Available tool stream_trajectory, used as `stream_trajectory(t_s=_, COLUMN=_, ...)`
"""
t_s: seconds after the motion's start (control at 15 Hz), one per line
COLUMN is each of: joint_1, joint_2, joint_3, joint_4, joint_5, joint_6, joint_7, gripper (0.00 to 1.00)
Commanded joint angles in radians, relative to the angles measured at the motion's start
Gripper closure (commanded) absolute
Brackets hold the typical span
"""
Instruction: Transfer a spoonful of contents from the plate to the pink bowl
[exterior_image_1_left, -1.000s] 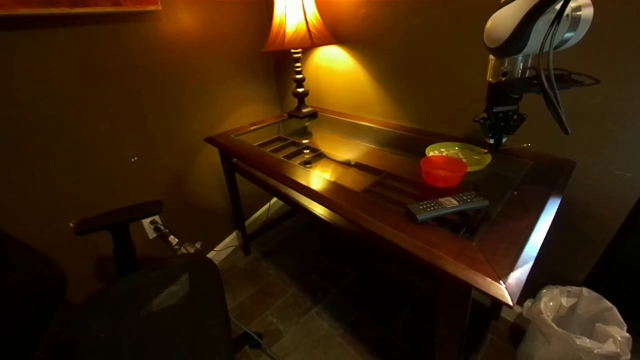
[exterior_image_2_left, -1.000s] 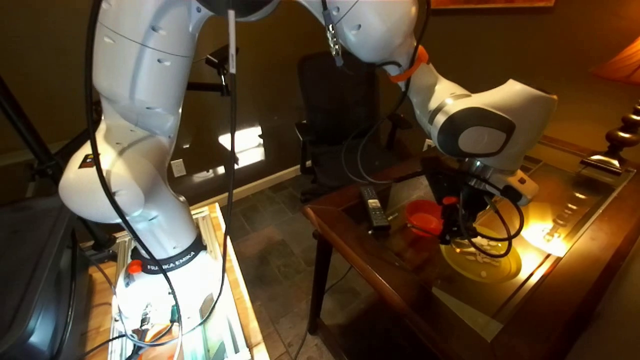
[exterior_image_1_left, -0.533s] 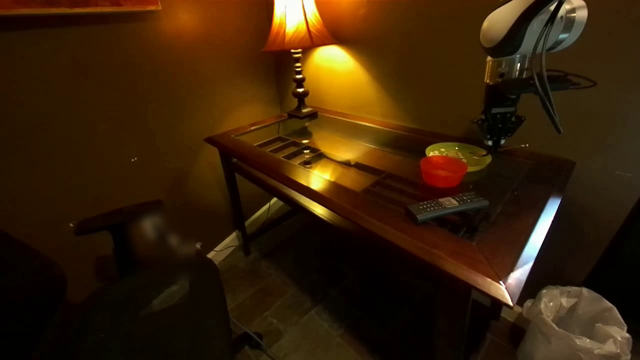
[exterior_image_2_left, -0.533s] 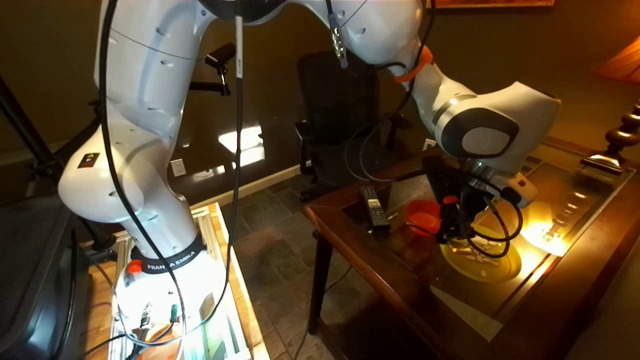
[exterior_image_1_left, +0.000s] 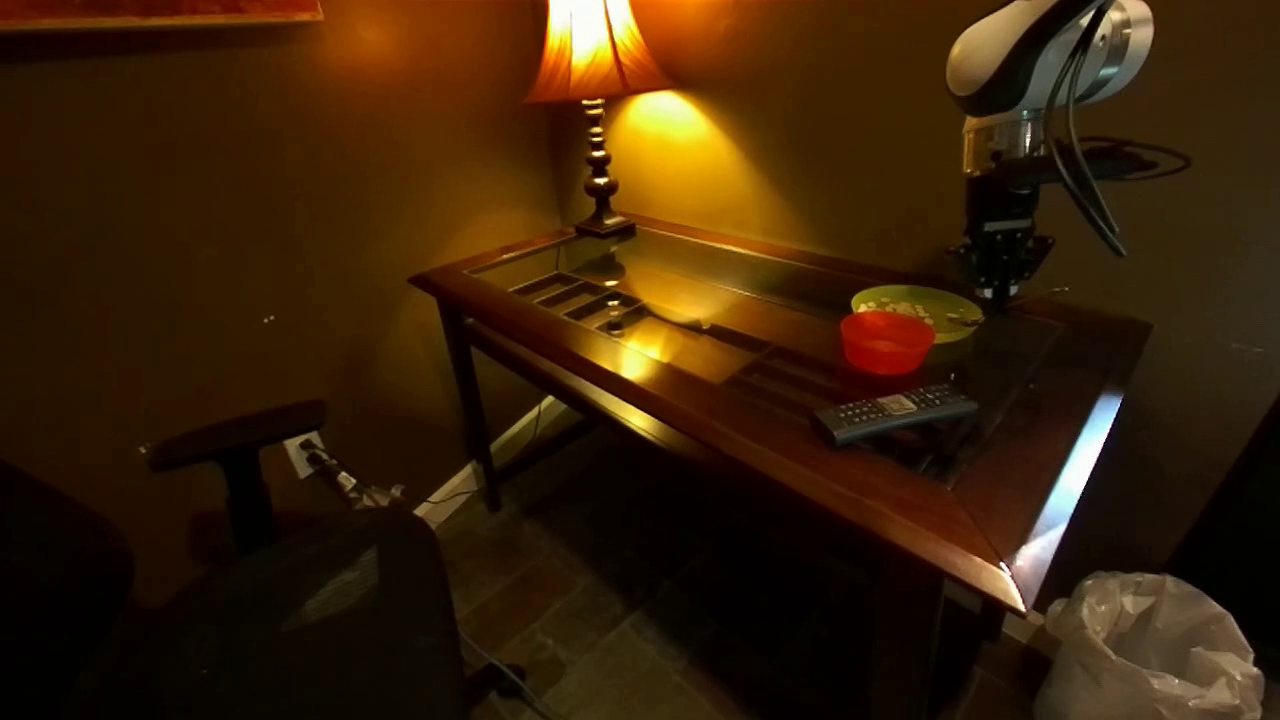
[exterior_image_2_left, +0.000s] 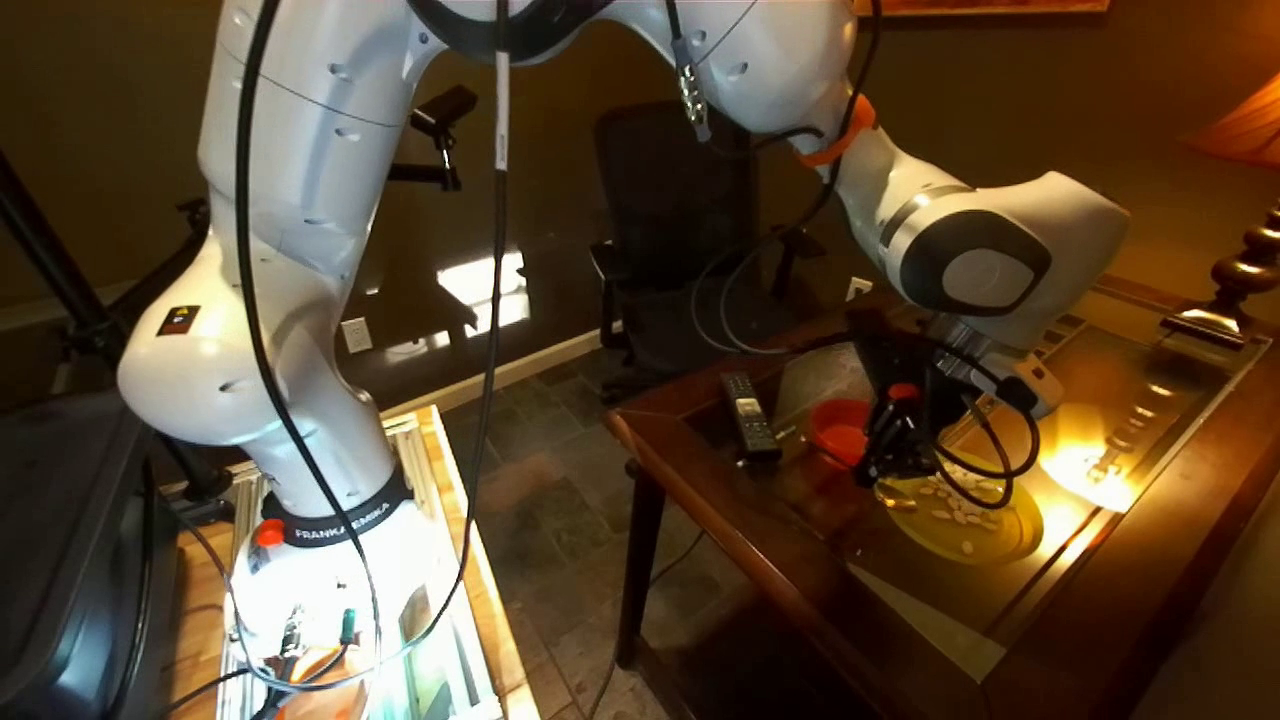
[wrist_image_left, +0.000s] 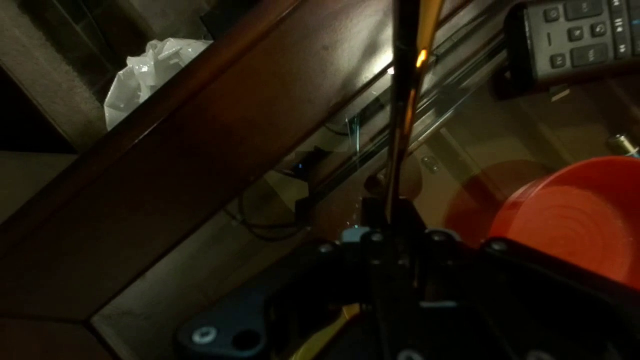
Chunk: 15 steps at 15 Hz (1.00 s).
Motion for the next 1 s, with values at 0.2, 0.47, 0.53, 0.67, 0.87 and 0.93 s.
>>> stream_trajectory(t_s=0.2, joint_1=-0.019, joint_2=0.118, joint_3=0.002, joint_4=0.185, joint_5=0.005, joint_6=-0.109, joint_7=0.022, gripper=0.98)
stream_trajectory(t_s=0.47, joint_1=-0.026, joint_2=0.176, joint_3=0.002, joint_4=0.262, joint_5=0.007, joint_6=-0.161, joint_7=0.040, gripper=0.98)
stream_trajectory(t_s=0.53, joint_1=-0.028, joint_2=0.186, joint_3=0.003, joint_4=0.276, joint_5=0.009, joint_6=-0.171, joint_7=0.044, gripper=0.98)
stream_trajectory(t_s=0.67, joint_1=-0.031, joint_2=0.206, joint_3=0.003, joint_4=0.308, joint_5=0.009, joint_6=-0.199, joint_7=0.052, gripper=0.98)
stream_trajectory(t_s=0.87, joint_1=-0.035, joint_2=0.235, joint_3=0.008, joint_4=0.357, joint_5=0.012, joint_6=-0.233, joint_7=0.052, gripper=0.98)
stream_trajectory(t_s=0.93, joint_1=-0.035, joint_2=0.243, joint_3=0.009, joint_4=0.371, joint_5=0.013, joint_6=-0.238, joint_7=0.053, gripper=0.98)
